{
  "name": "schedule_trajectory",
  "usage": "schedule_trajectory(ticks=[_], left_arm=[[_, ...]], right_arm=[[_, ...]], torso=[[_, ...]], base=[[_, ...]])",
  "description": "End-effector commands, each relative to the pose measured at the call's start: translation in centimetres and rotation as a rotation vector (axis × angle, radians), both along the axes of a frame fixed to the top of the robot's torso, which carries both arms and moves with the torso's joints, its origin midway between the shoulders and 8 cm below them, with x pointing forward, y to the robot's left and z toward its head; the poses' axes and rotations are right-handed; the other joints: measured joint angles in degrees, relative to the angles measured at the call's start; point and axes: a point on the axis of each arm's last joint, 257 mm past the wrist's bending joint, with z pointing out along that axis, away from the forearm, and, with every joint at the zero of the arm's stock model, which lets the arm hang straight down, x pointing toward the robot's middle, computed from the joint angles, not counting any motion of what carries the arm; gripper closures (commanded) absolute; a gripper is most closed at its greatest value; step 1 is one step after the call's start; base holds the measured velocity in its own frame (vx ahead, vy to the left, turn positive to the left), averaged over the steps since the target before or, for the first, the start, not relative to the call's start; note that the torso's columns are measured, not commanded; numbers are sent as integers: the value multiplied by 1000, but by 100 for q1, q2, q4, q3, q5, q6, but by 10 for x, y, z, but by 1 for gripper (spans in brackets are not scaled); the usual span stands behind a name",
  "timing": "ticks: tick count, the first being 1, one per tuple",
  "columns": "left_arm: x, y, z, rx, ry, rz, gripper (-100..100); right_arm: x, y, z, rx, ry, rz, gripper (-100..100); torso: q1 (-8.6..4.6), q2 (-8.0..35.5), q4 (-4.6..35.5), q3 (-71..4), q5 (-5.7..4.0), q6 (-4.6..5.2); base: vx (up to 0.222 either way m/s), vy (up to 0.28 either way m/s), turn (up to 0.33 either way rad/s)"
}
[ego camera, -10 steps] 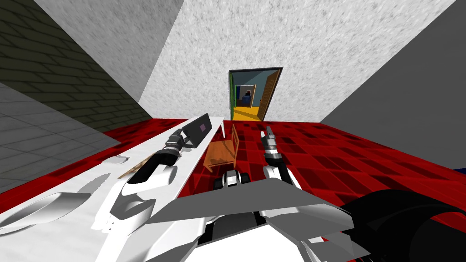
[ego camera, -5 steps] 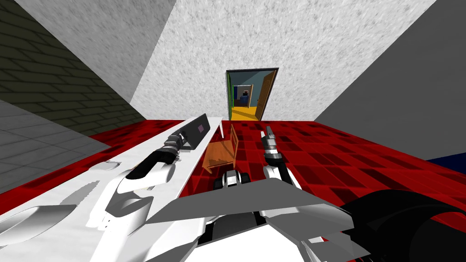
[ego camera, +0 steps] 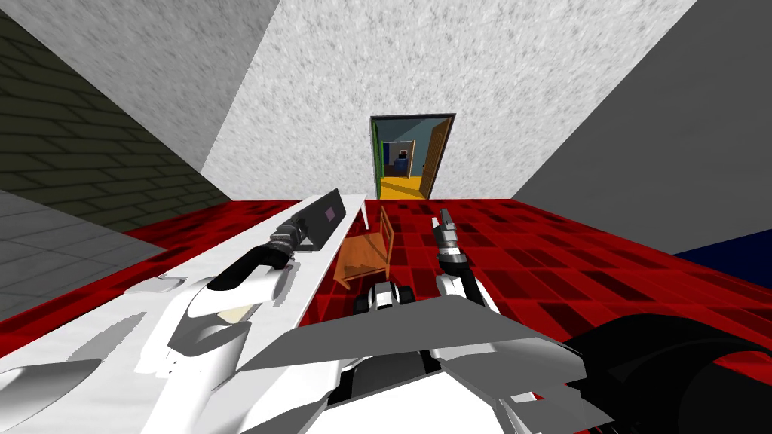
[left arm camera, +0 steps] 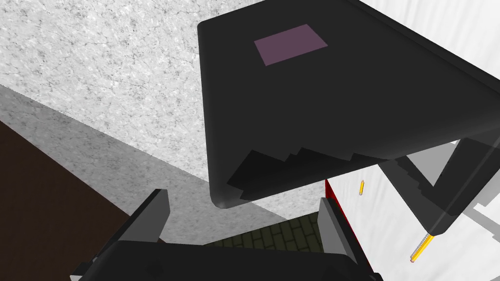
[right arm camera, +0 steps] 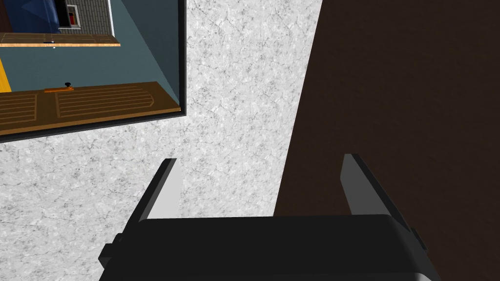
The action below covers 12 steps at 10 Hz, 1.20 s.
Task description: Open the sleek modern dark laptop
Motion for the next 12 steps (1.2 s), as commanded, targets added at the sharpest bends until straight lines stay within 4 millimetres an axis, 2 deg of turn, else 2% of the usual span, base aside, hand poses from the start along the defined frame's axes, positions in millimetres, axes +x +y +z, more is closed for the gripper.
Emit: schedule_trajectory(ticks=[1, 12], left_arm=[[-2, 8, -4, -1, 39, 25, -100], [-16, 44, -4, 39, 178, 138, -100]], right_arm=[[0, 0, 0, 0, 0, 0, 0], [0, 0, 0, 0, 0, 0, 0]], torso=[[1, -1, 0, -1, 0, 2], [2, -2, 0, -1, 0, 1]], base=[[9, 16, -48], [6, 20, -69]])
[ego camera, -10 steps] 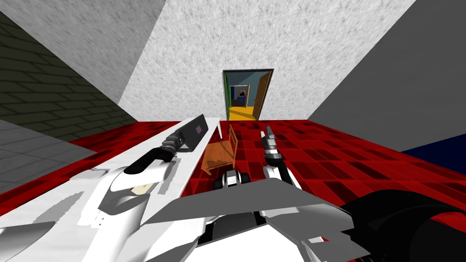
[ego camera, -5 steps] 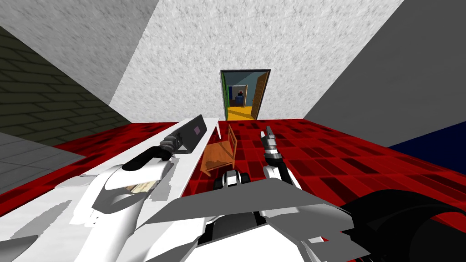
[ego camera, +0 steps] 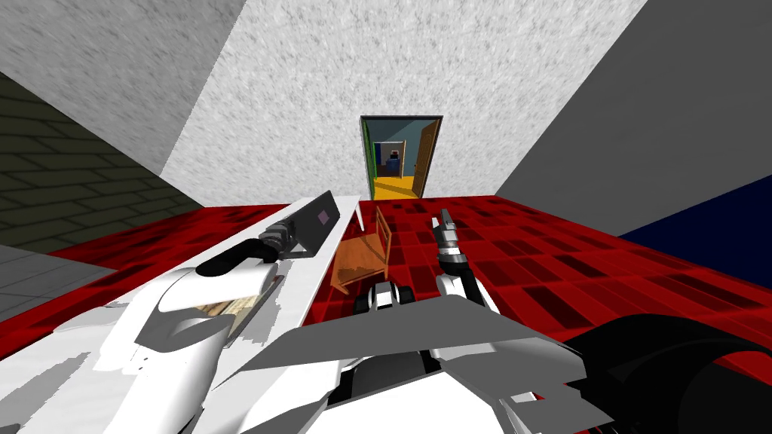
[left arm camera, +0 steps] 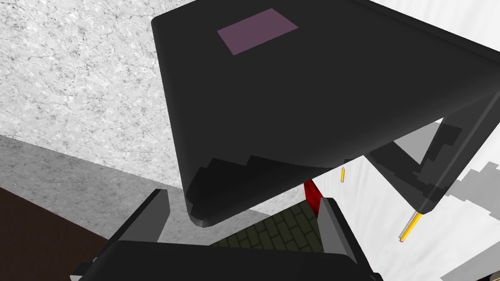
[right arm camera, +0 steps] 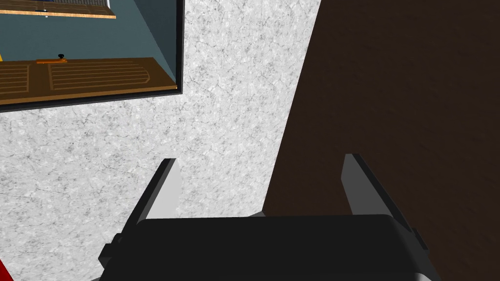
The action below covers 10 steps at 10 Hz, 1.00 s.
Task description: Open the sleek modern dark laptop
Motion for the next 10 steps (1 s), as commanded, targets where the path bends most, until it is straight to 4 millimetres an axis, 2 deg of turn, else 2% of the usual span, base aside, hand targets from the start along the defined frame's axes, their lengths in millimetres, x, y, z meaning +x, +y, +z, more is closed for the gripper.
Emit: schedule_trajectory(ticks=[1, 5, 6, 10], left_arm=[[-5, 8, 2, 16, 27, 26, -100], [-2, 11, 0, 18, 33, 33, -100], [-1, 11, 0, 19, 32, 33, 100], [3, -5, -4, -180, 36, 36, 100]], right_arm=[[0, 0, 0, 0, 0, 0, 0], [0, 0, 0, 0, 0, 0, 0], [0, 0, 0, 0, 0, 0, 0], [0, 0, 0, 0, 0, 0, 0]], torso=[[0, 1, 0, 1, 0, 0], [5, -14, -3, -7, 1, 1], [-1, -4, -2, -4, 1, 0], [77, -21, -14, -9, 36, -19]], base=[[3, 18, -43], [24, 22, -28], [10, 7, -6], [-3, 146, -11]])
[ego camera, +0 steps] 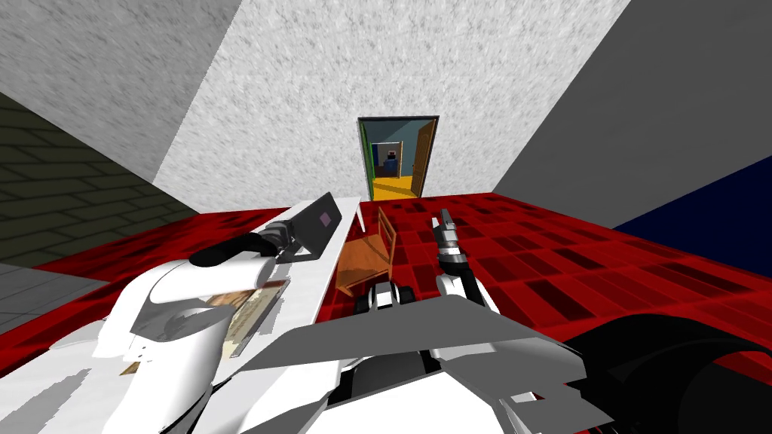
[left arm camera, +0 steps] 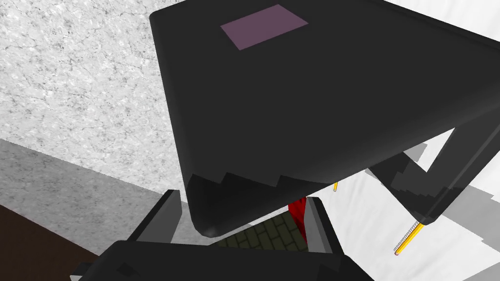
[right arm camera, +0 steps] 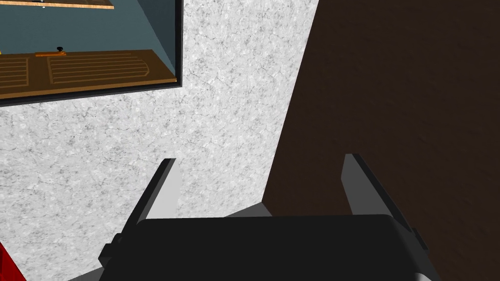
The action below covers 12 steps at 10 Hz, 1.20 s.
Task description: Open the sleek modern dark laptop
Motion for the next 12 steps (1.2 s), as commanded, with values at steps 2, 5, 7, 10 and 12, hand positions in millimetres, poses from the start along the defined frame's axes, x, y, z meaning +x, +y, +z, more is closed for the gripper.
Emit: schedule_trajectory(ticks=[2, 5, 7, 10, 12], left_arm=[[1, -10, -8, -149, 20, 10, 100], [3, -24, -12, -264, 35, 5, 100], [3, -24, -12, -264, 35, 5, 100], [3, -24, -12, -264, 35, 5, 100], [3, -24, -12, -264, 35, 5, 100]], right_arm=[[0, 0, 0, 0, 0, 0, 0], [0, 0, 0, 0, 0, 0, 0], [0, 0, 0, 0, 0, 0, 0], [0, 0, 0, 0, 0, 0, 0], [0, 0, 0, 0, 0, 0, 0]], torso=[[-11, -12, -16, -6, 4, -4], [-73, 12, -4, 9, -17, 3], [-111, 23, -13, 18, -22, 34], [-82, 0, -15, 2, -15, 33], [-63, -2, -13, 0, -11, 23]], base=[[-17, 136, 2], [6, 65, 42], [4, 1, 13], [-4, -1, -12], [-2, -1, -7]])
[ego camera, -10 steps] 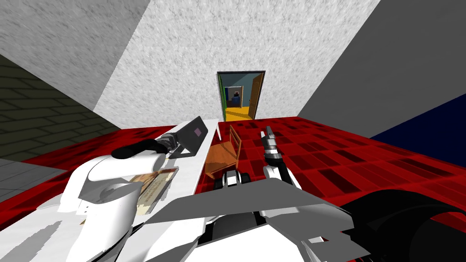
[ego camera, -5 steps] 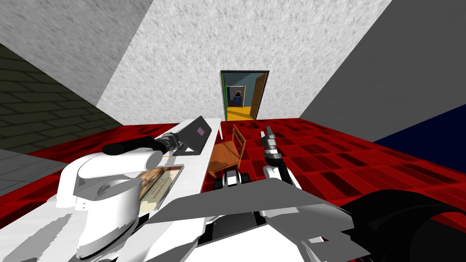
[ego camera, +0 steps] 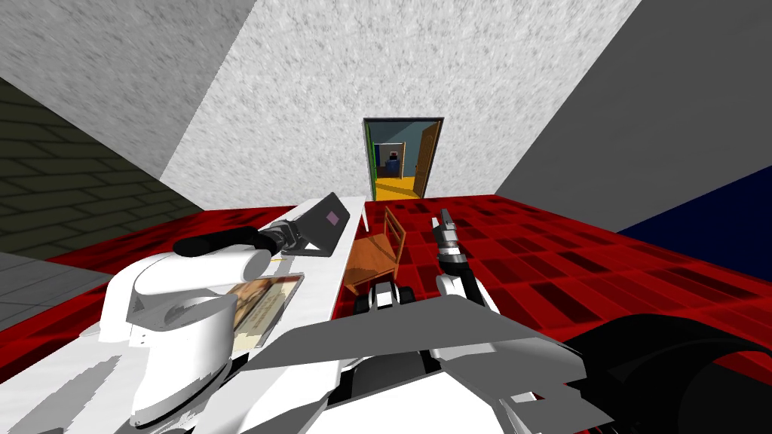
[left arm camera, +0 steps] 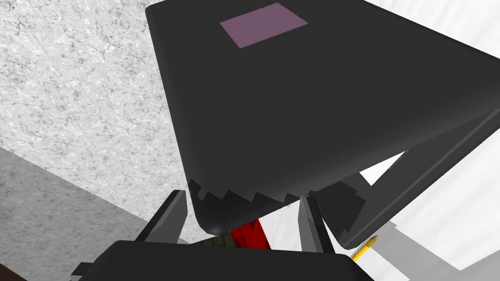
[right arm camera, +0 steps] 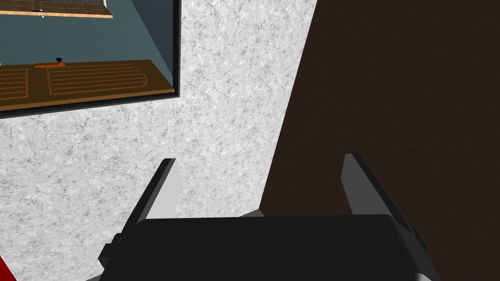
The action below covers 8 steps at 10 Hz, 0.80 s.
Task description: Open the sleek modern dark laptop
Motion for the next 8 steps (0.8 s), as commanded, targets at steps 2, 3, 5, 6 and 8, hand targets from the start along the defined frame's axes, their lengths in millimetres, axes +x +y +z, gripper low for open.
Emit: schedule_trajectory(ticks=[2, 3, 5, 6, 8], left_arm=[[-1, -1, -6, -8, 15, 0, 100], [0, 0, 0, -4, 0, -2, 100], [6, -8, -12, -81, 6, -5, 100], [6, -8, -12, -81, 6, -5, 100], [6, -8, -12, -81, 6, -5, 100]], right_arm=[[0, 0, 0, 0, 0, 0, 0], [0, 0, 0, 0, 0, 0, 0], [0, 0, 0, 0, 0, 0, 0], [0, 0, 0, 0, 0, 0, 0], [0, 0, 0, 0, 0, 0, 0]], torso=[[7, 8, 3, 5, 0, -8], [8, 9, 3, 6, -1, -7], [-1, -3, 0, 0, -1, 4], [-8, -13, -8, -7, 2, 16], [-18, -19, -9, -11, -4, 20]], base=[[0, 0, 0], [0, 0, 0], [12, 5, 41], [0, 0, 0], [2, 1, 8]])
